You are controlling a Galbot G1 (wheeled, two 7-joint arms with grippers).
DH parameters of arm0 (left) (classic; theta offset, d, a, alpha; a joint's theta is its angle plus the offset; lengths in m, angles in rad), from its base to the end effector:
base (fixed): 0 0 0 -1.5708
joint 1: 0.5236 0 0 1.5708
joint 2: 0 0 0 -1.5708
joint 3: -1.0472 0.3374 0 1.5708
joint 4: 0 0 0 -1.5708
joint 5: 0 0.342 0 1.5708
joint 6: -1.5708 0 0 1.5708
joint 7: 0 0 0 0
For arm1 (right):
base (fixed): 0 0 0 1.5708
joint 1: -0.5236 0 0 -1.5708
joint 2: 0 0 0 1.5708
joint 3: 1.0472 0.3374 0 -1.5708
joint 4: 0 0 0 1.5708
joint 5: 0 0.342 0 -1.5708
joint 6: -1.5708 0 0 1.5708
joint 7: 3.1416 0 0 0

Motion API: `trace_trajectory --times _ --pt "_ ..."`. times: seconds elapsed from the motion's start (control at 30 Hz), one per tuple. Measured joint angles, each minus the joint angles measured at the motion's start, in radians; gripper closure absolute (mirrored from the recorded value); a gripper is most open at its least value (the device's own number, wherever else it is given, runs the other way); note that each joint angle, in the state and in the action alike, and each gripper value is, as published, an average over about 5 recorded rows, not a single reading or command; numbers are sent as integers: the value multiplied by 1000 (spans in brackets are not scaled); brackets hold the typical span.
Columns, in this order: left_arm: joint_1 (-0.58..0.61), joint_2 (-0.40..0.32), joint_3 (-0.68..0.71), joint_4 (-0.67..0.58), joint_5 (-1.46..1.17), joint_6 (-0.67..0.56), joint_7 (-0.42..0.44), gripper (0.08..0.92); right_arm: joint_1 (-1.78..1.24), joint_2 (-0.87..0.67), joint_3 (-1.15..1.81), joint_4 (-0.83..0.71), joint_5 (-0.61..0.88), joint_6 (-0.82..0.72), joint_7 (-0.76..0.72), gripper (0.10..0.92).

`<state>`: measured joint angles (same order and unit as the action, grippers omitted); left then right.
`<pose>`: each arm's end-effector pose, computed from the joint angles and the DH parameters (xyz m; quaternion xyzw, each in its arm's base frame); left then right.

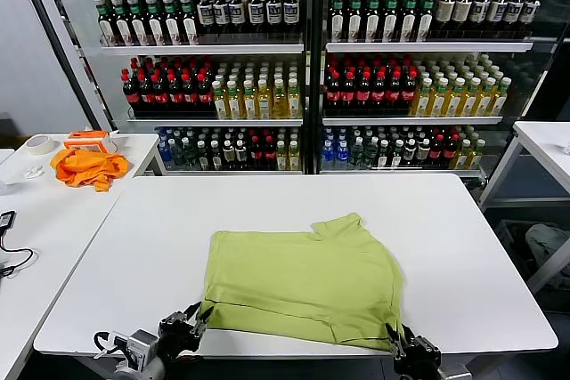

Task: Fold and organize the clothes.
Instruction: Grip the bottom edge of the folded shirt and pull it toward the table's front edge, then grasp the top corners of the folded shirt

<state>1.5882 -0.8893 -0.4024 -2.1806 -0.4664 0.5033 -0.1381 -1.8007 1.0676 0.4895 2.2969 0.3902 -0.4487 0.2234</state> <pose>0.1710 0.0628 -0.2559 -0.1479 -0.9445 -0.0994 0.2760 0.1174 -0.0456 -0.2484 0.0663 -0.9605 0.0506 0.2655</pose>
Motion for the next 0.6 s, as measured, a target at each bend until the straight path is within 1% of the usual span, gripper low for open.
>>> trace_trajectory --times 0.13,0.33,0.43,0.5,0.6 --pt "-3 2 -9 -21 4 -4 1 442 8 -9 23 35 12 -7 2 407" --pt "-40 -3 1 -11 -6 -33 11 269 82 -23 34 45 58 -27 16 238" --pt "-84 -12 17 16 -16 -45 21 202 159 -20 18 19 84 -47 31 208" --pt "-122 -16 30 42 -23 -49 28 184 222 -15 -1 -10 102 -60 45 204" --pt "-187 -18 52 91 -35 -53 36 178 323 -6 -38 -67 124 -77 64 203"
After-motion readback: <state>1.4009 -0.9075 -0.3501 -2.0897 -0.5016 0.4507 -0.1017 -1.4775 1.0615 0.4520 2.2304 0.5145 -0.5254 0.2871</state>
